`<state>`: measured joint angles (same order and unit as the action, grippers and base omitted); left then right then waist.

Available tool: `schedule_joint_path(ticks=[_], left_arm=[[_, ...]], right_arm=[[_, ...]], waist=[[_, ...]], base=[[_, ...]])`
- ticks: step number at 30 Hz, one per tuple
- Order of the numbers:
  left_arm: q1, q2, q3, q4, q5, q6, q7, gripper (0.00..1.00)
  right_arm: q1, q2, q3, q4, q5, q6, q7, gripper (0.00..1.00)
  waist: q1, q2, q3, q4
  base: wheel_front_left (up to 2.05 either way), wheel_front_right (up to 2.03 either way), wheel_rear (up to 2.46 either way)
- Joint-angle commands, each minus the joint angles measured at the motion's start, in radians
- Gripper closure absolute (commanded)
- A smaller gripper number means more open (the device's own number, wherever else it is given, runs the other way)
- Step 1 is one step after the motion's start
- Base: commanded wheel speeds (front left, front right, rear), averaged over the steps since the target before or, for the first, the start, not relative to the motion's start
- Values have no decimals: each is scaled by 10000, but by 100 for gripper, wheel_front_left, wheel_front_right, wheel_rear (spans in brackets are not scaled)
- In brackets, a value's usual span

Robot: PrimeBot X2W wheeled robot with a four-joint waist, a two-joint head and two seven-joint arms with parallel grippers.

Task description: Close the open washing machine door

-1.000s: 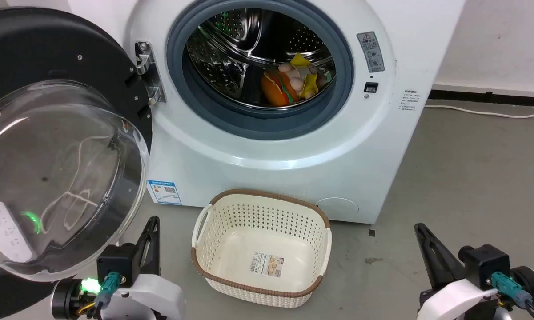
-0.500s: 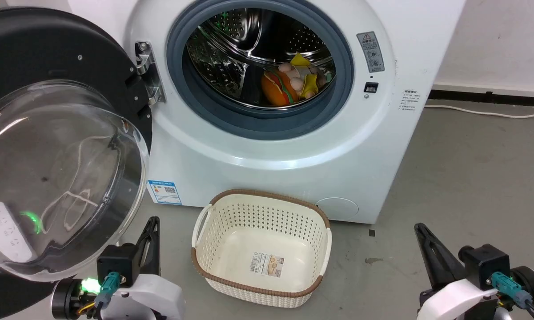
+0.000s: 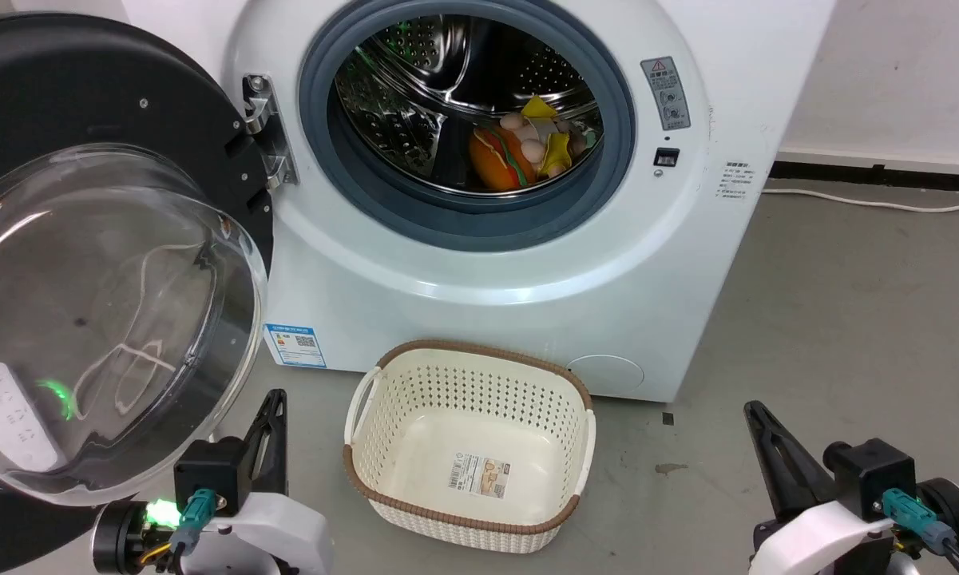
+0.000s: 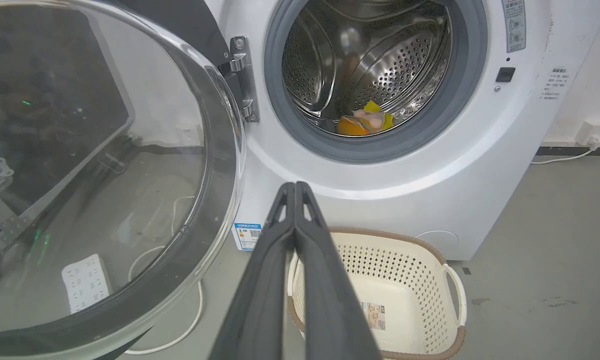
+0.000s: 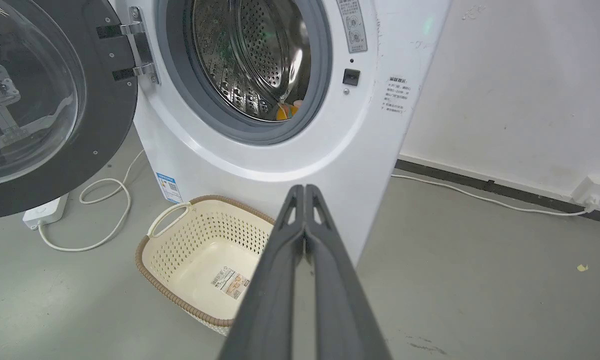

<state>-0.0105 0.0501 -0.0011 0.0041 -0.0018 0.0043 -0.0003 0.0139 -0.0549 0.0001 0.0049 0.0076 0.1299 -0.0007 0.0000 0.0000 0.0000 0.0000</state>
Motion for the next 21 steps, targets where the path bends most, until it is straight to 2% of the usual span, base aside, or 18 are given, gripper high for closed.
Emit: schedule_joint_path(ticks=[1,11,12,21], left_arm=[[105,1,11,-41,18,-43,3,100],[105,1,11,-41,18,-43,3,100],[0,0,4,0,0,0,-1,0],[-2,1,-43,15,10,28,-102,0]], right_arm=[[-139,47,-1,-49,-76,8,7,100],[-139,47,-1,-49,-76,8,7,100],[0,0,2,0,0,0,0,0],[16,-8,-39,20,75,0,-99,0]], waist=[[0,0,0,0],[0,0,0,0],[0,0,0,0],[0,0,0,11]], base=[[0,0,0],[0,0,0],[0,0,0],[0,0,0]])
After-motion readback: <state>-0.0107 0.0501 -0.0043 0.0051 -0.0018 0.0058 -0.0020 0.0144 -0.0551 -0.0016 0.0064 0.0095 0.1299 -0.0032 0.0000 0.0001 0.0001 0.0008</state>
